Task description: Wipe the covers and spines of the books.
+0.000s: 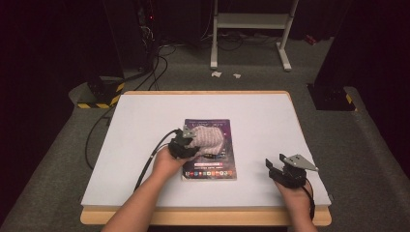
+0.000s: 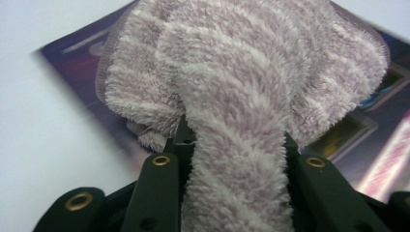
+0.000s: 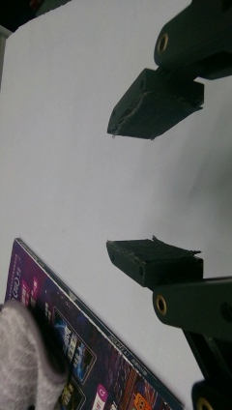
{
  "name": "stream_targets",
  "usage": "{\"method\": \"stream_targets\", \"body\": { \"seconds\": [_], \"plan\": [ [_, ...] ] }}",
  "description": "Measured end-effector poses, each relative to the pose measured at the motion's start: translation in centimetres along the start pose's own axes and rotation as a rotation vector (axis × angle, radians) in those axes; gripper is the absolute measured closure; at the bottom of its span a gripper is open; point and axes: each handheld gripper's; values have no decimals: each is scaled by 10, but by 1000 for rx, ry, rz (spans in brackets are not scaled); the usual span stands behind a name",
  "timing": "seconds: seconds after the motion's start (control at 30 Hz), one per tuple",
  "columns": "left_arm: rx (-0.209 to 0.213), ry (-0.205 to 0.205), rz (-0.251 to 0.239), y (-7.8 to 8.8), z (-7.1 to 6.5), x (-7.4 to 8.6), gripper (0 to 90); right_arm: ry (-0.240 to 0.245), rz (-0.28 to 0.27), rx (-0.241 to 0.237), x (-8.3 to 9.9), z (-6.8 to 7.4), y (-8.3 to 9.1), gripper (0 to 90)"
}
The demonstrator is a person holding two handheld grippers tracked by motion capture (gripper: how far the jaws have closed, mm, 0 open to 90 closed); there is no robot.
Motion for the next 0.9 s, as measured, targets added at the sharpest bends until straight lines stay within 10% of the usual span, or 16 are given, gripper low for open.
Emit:
{"method": "stream_targets", "body": {
  "seconds": [0.4, 0.9],
  "plan": [
    [-12, 1, 12, -13, 11, -9, 662, -3, -2, 0, 0, 0, 0, 393],
    [125, -48, -19, -81, -45, -51, 661, -16, -12, -7, -2, -1, 2, 393]
  ]
}}
Point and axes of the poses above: each handheld gripper's, and its own axes: y roughly backward along the jaws, x roughly out of its underside, z roughly to its left, and after that the axes turned 14 degrees about -z, right-handed
